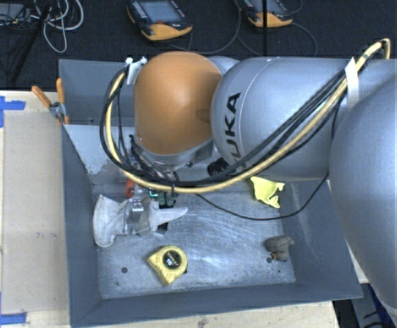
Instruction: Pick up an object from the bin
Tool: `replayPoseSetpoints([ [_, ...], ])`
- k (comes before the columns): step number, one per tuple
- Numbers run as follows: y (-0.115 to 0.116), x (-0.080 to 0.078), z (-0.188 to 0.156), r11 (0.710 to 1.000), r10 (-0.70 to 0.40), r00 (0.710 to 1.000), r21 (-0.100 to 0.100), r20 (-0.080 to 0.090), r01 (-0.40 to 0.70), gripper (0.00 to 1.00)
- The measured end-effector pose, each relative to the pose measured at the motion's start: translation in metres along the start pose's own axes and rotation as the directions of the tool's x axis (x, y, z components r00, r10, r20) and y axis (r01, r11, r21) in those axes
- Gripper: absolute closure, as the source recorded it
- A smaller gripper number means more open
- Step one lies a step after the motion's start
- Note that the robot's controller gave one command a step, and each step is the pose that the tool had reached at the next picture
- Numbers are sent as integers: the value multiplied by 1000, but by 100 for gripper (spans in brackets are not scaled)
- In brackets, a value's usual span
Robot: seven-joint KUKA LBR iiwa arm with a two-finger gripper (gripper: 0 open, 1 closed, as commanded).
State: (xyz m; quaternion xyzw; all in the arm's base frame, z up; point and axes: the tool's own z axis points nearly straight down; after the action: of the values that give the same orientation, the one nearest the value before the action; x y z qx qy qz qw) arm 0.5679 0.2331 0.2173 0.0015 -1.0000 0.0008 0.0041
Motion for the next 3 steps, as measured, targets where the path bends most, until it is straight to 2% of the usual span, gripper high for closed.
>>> replayPoseSetpoints([
  [1, -1, -2, -4, 1000, 4, 1000, -2, 7, -4, 0],
  [2, -61, -6, 128, 992, -129, 991, -14, 24, 129, 100],
  [3, -61, -6, 128, 992, -128, 991, -14, 24, 128, 100],
])
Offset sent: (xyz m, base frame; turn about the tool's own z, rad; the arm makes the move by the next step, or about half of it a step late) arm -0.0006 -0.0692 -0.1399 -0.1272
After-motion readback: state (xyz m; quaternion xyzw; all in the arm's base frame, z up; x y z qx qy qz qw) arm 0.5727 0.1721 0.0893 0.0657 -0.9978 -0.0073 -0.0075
